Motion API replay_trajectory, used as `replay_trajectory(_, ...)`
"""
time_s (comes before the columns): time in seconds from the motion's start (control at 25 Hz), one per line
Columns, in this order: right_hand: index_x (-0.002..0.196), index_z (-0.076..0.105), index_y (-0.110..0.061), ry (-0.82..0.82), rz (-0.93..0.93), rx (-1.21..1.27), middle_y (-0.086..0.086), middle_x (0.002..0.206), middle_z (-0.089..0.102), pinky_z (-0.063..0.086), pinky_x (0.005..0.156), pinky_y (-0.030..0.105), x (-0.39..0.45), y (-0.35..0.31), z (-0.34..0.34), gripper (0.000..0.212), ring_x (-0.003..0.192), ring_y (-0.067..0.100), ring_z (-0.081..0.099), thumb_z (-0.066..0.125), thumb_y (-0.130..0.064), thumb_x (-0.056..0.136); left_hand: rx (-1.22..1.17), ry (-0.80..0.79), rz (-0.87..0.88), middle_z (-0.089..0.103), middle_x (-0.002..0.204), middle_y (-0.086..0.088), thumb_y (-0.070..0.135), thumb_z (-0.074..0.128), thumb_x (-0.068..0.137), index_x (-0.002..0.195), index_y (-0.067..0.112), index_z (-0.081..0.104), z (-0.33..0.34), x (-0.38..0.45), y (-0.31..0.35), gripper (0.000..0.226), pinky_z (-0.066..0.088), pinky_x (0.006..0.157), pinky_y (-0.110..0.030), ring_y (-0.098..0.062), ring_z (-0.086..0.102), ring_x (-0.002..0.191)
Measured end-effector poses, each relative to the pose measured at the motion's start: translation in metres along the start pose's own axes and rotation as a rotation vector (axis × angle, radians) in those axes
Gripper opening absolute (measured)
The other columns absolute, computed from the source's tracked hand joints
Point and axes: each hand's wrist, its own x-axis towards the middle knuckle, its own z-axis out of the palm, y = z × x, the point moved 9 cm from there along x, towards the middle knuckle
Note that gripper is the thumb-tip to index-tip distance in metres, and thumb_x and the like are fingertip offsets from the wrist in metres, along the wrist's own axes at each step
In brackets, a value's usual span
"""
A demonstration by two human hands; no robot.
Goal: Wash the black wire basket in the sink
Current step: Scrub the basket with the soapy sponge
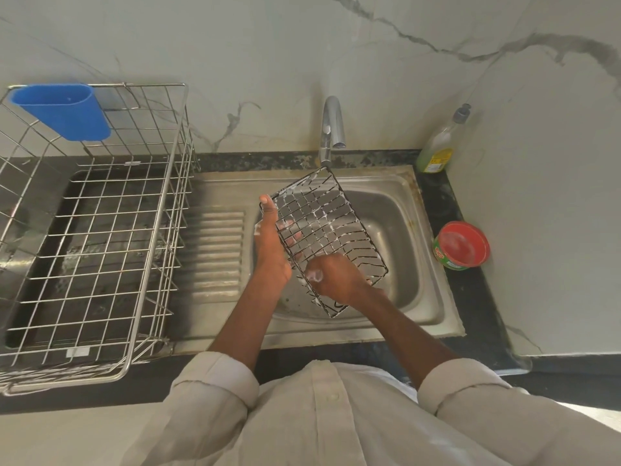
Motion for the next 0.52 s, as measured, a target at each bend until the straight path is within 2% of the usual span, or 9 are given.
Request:
replay_trajectory(0.04,0.107,0.076,-0.021,0.015,0.034,-0.053,0.001,0.109,0.077,0.058,0.091,0.038,-0.003,0.005,-0.003,0.021,0.099,0.021,0.072,0.074,-0.015,0.087,0.0,0.004,0.005,0.071,0.13,-0.005,0.102,0.056,0.062,0.142,0.035,0.06,-0.002,-0.001,0.0,0.104,0.058,0.076,-0.044,-0.027,0.073,0.111)
replay_trajectory(0.08,0.105,0.074,-0.019,0.099,0.121,-0.096,0.003,0.106,0.076,0.059,0.088,0.04,-0.003,0.019,-0.012,0.018,0.097,0.024,0.071,0.07,-0.015,0.088,-0.006,0.006,0.01,0.07,0.131,-0.006,0.099,0.054,0.068,0.142,0.035,0.06,-0.005,-0.003,-0.001,0.099,0.058,0.079,-0.046,-0.027,0.073,0.112)
replay_trajectory(0.16,0.098,0.068,-0.011,0.269,0.334,-0.183,0.009,0.097,0.072,0.061,0.08,0.044,-0.012,0.048,-0.032,0.013,0.089,0.03,0.07,0.063,-0.006,0.087,-0.025,0.014,0.018,0.07,0.131,-0.009,0.093,0.052,0.08,0.141,0.034,0.061,-0.009,-0.004,-0.005,0.086,0.055,0.086,-0.05,-0.026,0.072,0.111)
replay_trajectory(0.2,0.096,0.066,-0.01,0.284,0.377,-0.216,0.011,0.095,0.071,0.061,0.078,0.045,-0.014,0.051,-0.032,0.012,0.087,0.032,0.069,0.061,-0.004,0.087,-0.034,0.019,0.015,0.071,0.131,-0.008,0.092,0.05,0.083,0.14,0.033,0.061,-0.01,-0.005,-0.006,0.083,0.055,0.088,-0.051,-0.026,0.072,0.111)
replay_trajectory(0.28,0.102,0.069,-0.012,0.22,0.303,-0.155,0.009,0.099,0.073,0.061,0.082,0.044,-0.012,0.039,-0.019,0.015,0.091,0.028,0.07,0.062,-0.007,0.09,-0.048,0.027,0.015,0.072,0.127,-0.004,0.089,0.048,0.086,0.138,0.031,0.062,-0.011,-0.01,-0.007,0.079,0.055,0.09,-0.05,-0.025,0.072,0.111)
replay_trajectory(0.4,0.107,0.079,-0.016,-0.037,-0.004,0.024,0.002,0.107,0.079,0.056,0.095,0.034,-0.014,0.004,0.017,0.023,0.098,0.019,0.074,0.075,-0.01,0.085,-0.059,0.043,0.033,0.074,0.124,-0.006,0.087,0.05,0.087,0.13,0.03,0.065,-0.013,-0.012,-0.006,0.073,0.056,0.088,-0.052,-0.025,0.073,0.109)
replay_trajectory(0.44,0.107,0.079,-0.018,-0.062,-0.025,-0.011,0.002,0.108,0.079,0.055,0.096,0.033,-0.015,0.003,0.016,0.024,0.098,0.019,0.074,0.078,-0.012,0.084,-0.058,0.043,0.036,0.074,0.125,-0.007,0.09,0.052,0.083,0.132,0.03,0.064,-0.014,-0.013,-0.006,0.079,0.057,0.088,-0.054,-0.026,0.073,0.11)
replay_trajectory(0.52,0.11,0.078,-0.021,0.018,0.118,-0.1,0.004,0.11,0.076,0.058,0.093,0.038,-0.012,0.027,-0.005,0.026,0.1,0.022,0.072,0.079,-0.017,0.085,-0.026,0.03,0.051,0.072,0.129,-0.004,0.096,0.053,0.073,0.14,0.03,0.06,-0.015,-0.018,-0.006,0.095,0.059,0.088,-0.053,-0.026,0.074,0.112)
